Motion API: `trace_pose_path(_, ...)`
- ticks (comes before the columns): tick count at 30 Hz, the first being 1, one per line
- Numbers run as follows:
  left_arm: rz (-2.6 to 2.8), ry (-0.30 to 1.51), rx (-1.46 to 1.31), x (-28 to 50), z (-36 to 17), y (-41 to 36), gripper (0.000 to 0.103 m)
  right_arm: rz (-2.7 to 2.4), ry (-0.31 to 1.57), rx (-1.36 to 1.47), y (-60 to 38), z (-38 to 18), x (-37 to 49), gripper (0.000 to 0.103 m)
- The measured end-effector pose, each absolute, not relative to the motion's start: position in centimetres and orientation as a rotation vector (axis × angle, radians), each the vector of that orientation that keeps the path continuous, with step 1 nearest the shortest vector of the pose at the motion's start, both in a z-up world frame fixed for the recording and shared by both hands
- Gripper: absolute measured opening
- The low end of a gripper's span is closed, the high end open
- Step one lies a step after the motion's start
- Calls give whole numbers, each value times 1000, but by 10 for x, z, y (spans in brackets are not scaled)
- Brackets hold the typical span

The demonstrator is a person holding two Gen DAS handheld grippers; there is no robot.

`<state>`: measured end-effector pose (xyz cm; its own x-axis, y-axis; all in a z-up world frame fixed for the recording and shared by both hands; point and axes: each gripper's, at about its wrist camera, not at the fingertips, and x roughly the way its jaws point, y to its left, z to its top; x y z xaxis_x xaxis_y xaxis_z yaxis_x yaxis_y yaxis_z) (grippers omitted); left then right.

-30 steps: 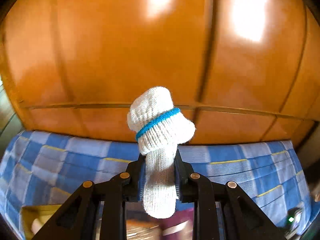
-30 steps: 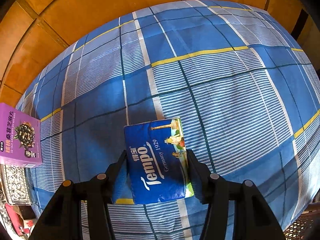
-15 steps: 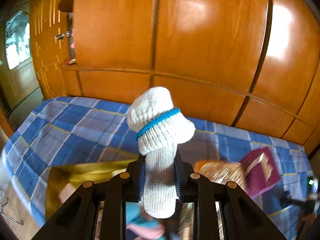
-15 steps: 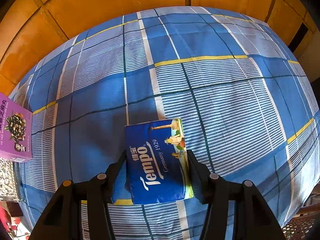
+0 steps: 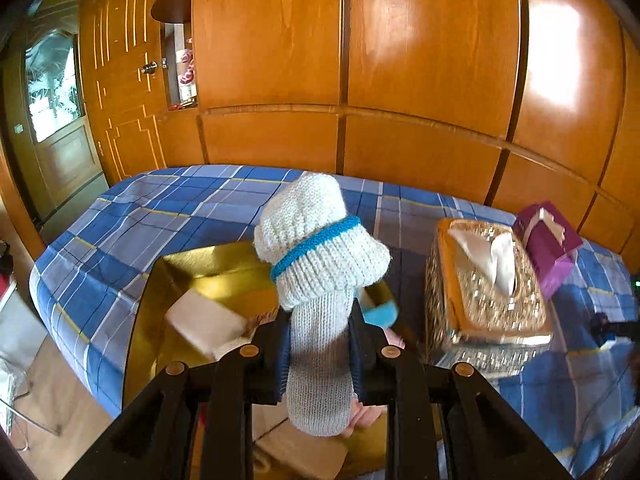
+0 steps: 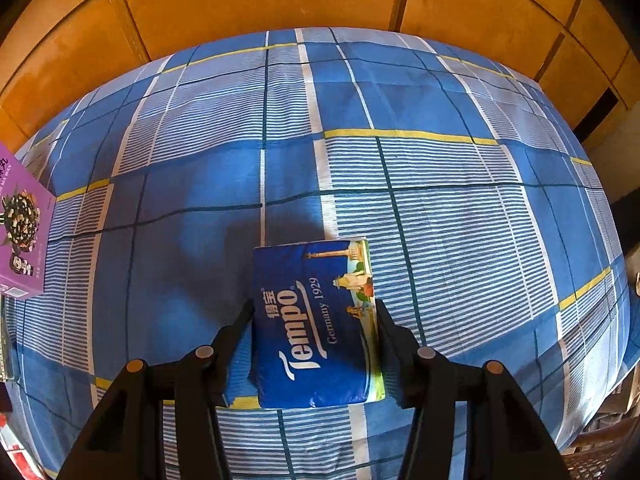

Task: Organize soft objects
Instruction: 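Carry the white glove into the gold tray and open the left tool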

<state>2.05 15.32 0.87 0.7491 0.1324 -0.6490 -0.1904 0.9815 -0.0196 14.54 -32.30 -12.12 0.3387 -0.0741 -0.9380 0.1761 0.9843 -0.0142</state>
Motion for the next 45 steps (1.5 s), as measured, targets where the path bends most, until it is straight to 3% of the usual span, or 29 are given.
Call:
trace_pose_path(28, 229, 760, -110, -19, -26, 185, 24, -173, 1189, -10, -312, -117, 143, 53)
trace_pose_path(38, 348, 845, -320, -28, -52, 249, 24, -173, 1181, -47, -306, -114, 140, 53)
trace_pose_path(45, 396, 889, -315, -12, -73, 260, 26, -173, 1179, -53, -304, -115, 139, 53)
